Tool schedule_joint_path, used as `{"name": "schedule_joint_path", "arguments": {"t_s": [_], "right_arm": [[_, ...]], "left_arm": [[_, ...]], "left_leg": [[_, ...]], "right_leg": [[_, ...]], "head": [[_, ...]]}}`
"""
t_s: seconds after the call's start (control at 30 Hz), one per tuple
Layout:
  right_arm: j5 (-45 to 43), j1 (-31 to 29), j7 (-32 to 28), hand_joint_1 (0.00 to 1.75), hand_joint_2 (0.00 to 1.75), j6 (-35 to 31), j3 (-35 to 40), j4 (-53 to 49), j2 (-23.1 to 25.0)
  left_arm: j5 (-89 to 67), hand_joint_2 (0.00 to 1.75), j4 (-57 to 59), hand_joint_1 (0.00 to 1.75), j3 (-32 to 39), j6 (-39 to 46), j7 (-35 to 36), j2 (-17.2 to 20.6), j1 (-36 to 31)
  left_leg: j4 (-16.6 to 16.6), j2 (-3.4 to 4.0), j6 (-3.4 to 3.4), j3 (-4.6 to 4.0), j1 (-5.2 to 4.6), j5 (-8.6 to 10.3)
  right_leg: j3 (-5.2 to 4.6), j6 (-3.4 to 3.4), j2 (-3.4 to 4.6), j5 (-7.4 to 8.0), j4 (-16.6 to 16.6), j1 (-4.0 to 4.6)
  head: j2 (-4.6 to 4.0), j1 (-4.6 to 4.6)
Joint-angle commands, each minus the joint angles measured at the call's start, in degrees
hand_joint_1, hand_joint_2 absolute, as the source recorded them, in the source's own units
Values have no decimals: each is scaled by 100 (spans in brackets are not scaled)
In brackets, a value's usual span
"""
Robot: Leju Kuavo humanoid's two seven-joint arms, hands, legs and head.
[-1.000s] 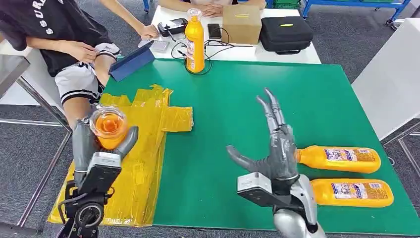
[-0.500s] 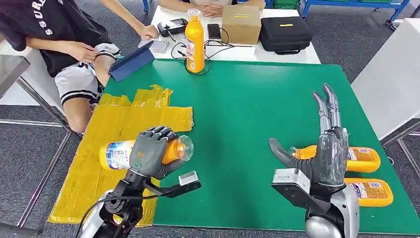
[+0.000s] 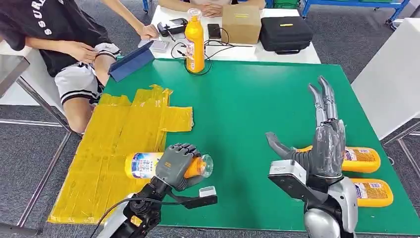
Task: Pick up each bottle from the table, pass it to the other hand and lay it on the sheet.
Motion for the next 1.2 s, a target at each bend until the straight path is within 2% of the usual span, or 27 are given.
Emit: {"name": "schedule_joint_path", "arguments": {"t_s": [0.03,0.1,0.23,0.27,0.3,0.33,0.4,0.47,0.5,0.53,0.6,0.67,0.8,0.83,1.0,1.03,1.1,1.2], "right_arm": [[0,-198,27,0,175,59,-11,325,92],[0,-198,27,0,175,59,-11,325,92],[37,-169,21,0,175,74,7,359,155],[48,-160,17,0,175,78,29,369,177],[62,-161,15,0,175,77,27,381,196],[96,-177,7,0,175,99,60,416,234],[163,-251,12,0,175,134,98,470,292],[180,-302,11,0,175,167,120,490,298],[181,-333,14,0,175,188,131,509,290],[177,-337,15,0,175,189,139,522,285],[156,-328,4,0,175,217,163,573,288],[144,-329,-6,0,175,221,184,605,303],[86,-373,4,0,175,265,246,621,304],[86,-373,4,0,175,265,246,621,304],[54,-339,18,0,175,285,246,629,287],[54,-339,18,0,175,285,246,629,287],[54,-339,18,0,175,285,246,629,287],[54,-339,18,0,175,285,246,629,287]], "left_arm": [[57,175,791,175,-206,1,-26,-56,-392],[57,175,791,175,-206,1,-26,-56,-392],[202,175,1085,175,-154,9,-97,-134,-438],[217,175,1115,175,-146,28,-103,-142,-425],[279,175,1190,175,-118,38,-153,-170,-439],[367,175,1282,175,-72,36,-216,-216,-448],[425,175,1427,175,-47,90,-229,-272,-499],[428,175,1546,175,-24,137,-165,-308,-564],[504,175,1574,26,46,148,-151,-337,-585],[537,175,1653,0,70,210,-158,-357,-622],[699,175,1731,0,230,242,-107,-417,-652],[819,175,1794,0,319,223,-143,-437,-678],[1143,175,1823,0,524,233,-267,-454,-647],[1143,175,1823,0,524,233,-267,-454,-647],[1296,175,1810,0,637,285,-206,-451,-579],[1296,175,1810,0,637,285,-206,-451,-579],[1296,175,1810,0,637,285,-206,-451,-579],[1296,175,1810,0,637,285,-206,-451,-579]], "left_leg": [[-13,11,-17,40,5,-11],[-9,7,-11,23,3,-6],[-20,19,-26,67,9,-20],[-37,31,-38,104,12,-29],[-13,10,-14,36,5,-10],[-27,21,-24,71,9,-18],[-8,12,-11,28,5,-9],[-8,10,-11,27,4,-7],[-10,13,-13,33,5,-9],[-7,10,-11,26,5,-7],[-16,22,-18,51,8,-13],[-6,9,-12,25,7,-7],[-7,14,-13,30,7,-10],[-14,22,-19,48,9,-16],[-7,10,-12,28,6,-9],[-11,17,-17,46,8,-16],[-7,8,-9,21,4,-6],[-9,14,-15,37,7,-12]], "right_leg": [[40,-8,3,-7,-17,6],[23,-6,3,-4,-11,4],[69,-12,8,-13,-28,10],[105,-17,14,-17,-49,14],[37,-6,5,-5,-17,6],[71,-11,10,-10,-34,10],[29,-5,8,-3,-12,6],[28,-5,7,-3,-12,5],[34,-6,8,-3,-14,6],[28,-5,8,-2,-11,5],[51,-8,16,-3,-22,9],[28,-5,6,-2,-11,8],[32,-6,11,-4,-12,7],[49,-9,17,-8,-20,10],[31,-5,8,-4,-12,7],[49,-7,11,-8,-18,9],[23,-4,6,-2,-9,5],[39,-6,9,-6,-15,8]], "head": [[0,-2],[0,-2],[0,-2],[2,-2],[0,-2],[0,-2],[0,0],[0,-2],[0,-2],[0,-2],[0,-2],[0,-2],[0,-2],[0,-2],[0,-2],[0,-2],[0,-2],[0,-2]]}}
